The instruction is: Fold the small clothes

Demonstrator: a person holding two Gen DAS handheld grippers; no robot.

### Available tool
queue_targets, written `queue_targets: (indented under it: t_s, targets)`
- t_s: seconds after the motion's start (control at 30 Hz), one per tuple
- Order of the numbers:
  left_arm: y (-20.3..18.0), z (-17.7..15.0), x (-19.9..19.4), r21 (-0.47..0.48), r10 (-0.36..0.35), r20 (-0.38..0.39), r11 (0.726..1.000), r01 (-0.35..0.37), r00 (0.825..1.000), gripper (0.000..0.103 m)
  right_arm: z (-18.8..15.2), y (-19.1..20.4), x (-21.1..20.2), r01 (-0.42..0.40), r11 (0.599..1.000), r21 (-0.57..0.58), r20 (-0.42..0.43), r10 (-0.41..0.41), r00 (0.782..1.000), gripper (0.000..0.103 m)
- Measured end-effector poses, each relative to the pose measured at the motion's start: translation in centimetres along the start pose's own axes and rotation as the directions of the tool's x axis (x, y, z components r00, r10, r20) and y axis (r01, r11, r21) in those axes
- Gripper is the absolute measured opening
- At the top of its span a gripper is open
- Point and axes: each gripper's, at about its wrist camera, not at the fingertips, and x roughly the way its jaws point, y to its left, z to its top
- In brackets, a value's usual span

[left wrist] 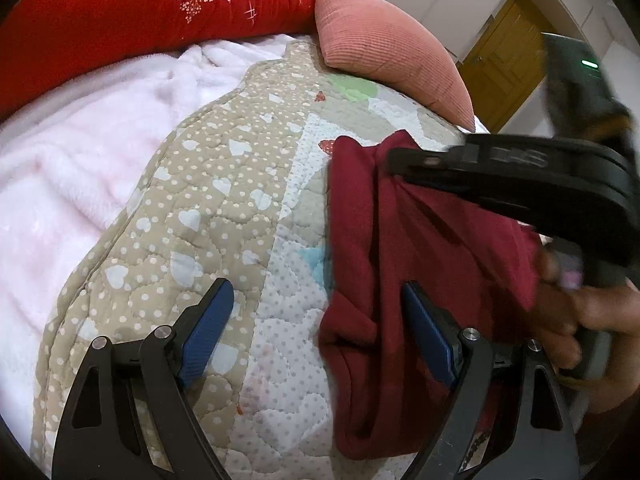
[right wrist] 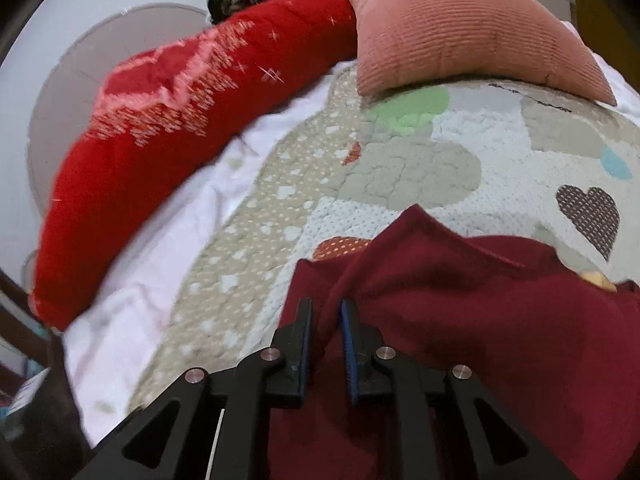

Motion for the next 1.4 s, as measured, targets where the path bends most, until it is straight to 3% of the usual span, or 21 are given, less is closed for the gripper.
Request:
queue_targets:
  t_s: [0.17,0.33,0.5,0.7,0.77,0.9,1.0,1.1,1.2,1.3,1.37,1.4]
  targets:
    - [-0.1,0.0,0.0,0.0,0.009,0.001,1.0,-0.009,1.0,0.086,-1.5,-0.2,-3.0,0.12,0.991,-0.062,0.077,-0.115,0.99,0.015]
    - [-0.2,0.1,0.1,0.004,0.022,0.002,1.0,-0.022,1.0,0.086,-1.8,-4.1,-2.3,0.189,0.98,0.059,0.069,-0.193,0.979,0.015]
    - [-0.4,0.1,0.4,0.009,0.032,0.006,0.999,-0.032,0.999,0.087,-1.6,-6.4,0.3,0.179,0.978,0.107,0.071,-0.187,0.98,0.017]
    - [-0.6,0.1,0.3,0.007,0.039,0.006,0.999,-0.039,0.999,0.088,-1.3,-6.7,0.7,0.112,0.989,0.097,0.104,-0.122,0.987,0.036]
    - [-0.6,0.2,-0.1,-0.011,0.02,0.011,1.0,-0.02,1.0,0.088,-1.5,-6.6,0.3,0.08,0.992,0.094,0.109,-0.09,0.99,0.036]
    - [-1.0,0.6,-1.3,-0.038,-0.049,0.043,0.998,0.051,0.998,0.088,-2.8,-5.9,-2.4,0.109,0.991,0.072,0.107,-0.116,0.987,0.037]
    - [-1.9,0.5,-1.9,-0.003,-0.053,0.064,0.999,0.053,0.997,0.088,-5.4,-6.0,-5.6,0.175,0.984,0.019,0.158,-0.175,0.972,0.038]
    - [-2.7,0.4,-1.8,0.014,-0.059,0.06,0.998,0.059,0.996,0.088,-7.8,-7.4,-7.8,0.185,0.982,0.038,0.17,-0.189,0.967,0.038]
    - [-3.5,0.1,-1.4,0.03,-0.055,0.037,0.998,0.053,0.998,0.088,-9.3,-8.9,-9.6,0.243,0.965,0.101,0.184,-0.258,0.948,0.038]
    - [-4.5,-0.4,-0.6,0.07,-0.028,0.014,0.997,0.027,1.0,0.088,-10.4,-10.3,-10.8,0.207,0.968,0.139,0.208,-0.233,0.95,0.038]
    - [-5.1,-1.0,1.1,0.113,0.03,-0.039,0.993,-0.026,0.999,0.088,-10.8,-11.5,-9.4,0.247,0.961,0.123,0.13,-0.262,0.956,0.039]
    - [-5.2,-1.2,1.3,0.12,0.041,-0.039,0.992,-0.036,0.998,0.088,-10.9,-11.8,-8.9,0.239,0.967,0.091,0.129,-0.249,0.96,0.039]
